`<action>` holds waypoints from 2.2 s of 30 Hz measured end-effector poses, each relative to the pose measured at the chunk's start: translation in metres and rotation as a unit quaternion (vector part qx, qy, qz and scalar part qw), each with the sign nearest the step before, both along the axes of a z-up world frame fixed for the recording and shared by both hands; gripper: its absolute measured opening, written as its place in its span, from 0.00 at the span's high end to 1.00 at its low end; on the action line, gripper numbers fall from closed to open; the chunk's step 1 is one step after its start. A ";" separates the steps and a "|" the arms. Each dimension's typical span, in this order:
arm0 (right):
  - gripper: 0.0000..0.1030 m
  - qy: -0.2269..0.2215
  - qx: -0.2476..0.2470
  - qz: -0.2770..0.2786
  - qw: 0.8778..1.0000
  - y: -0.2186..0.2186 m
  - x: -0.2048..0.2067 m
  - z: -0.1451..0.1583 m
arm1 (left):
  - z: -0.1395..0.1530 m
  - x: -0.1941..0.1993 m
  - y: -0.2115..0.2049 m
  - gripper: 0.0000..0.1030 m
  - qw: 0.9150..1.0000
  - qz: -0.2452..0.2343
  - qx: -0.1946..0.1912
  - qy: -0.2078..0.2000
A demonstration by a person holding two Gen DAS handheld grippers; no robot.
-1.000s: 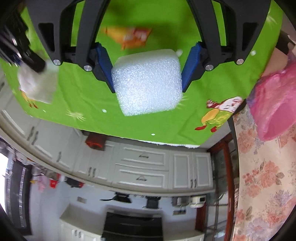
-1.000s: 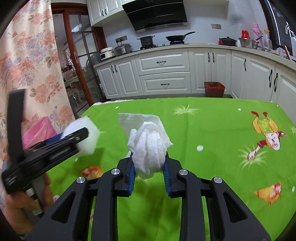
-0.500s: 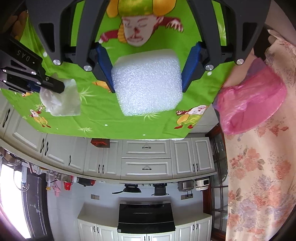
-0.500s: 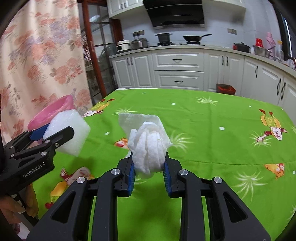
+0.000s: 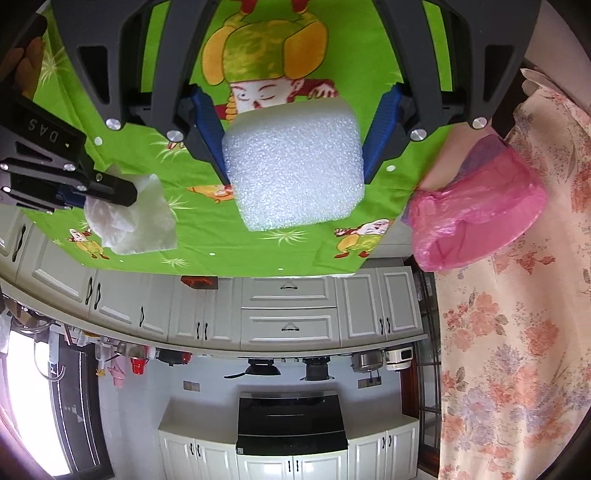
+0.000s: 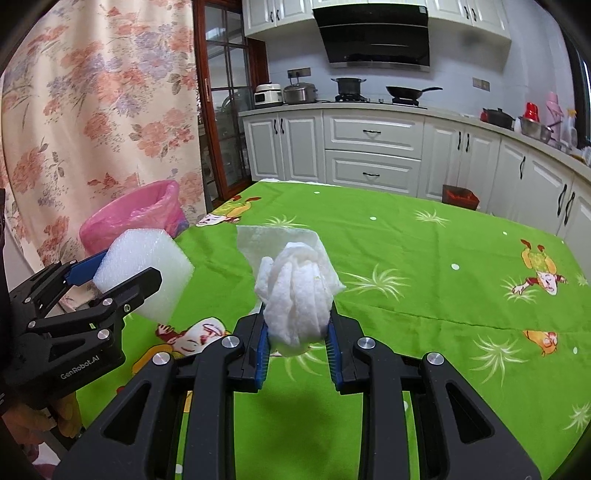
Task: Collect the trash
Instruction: 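Carry the foam block and tissue to the pink bin and open both tools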
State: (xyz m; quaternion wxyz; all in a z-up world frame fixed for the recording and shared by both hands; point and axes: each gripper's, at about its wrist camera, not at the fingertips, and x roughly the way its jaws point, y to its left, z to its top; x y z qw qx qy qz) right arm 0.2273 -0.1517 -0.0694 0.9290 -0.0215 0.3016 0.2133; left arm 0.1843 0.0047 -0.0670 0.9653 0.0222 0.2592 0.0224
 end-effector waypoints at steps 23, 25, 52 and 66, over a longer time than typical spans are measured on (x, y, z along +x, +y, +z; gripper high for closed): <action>0.75 -0.007 -0.029 0.074 0.997 0.074 0.000 0.017 | 0.028 -0.015 0.075 0.35 0.997 0.061 0.016 -0.044; 0.75 -0.008 -0.028 0.082 0.996 0.081 0.003 0.020 | 0.032 -0.014 0.085 0.35 0.997 0.067 0.015 -0.046; 0.74 -0.018 0.028 0.196 0.980 0.201 0.081 0.076 | 0.094 0.022 0.231 0.35 0.982 0.177 0.031 -0.061; 0.73 0.002 0.028 0.222 0.975 0.288 0.144 0.078 | 0.091 0.081 0.290 0.34 0.978 0.204 -0.008 -0.041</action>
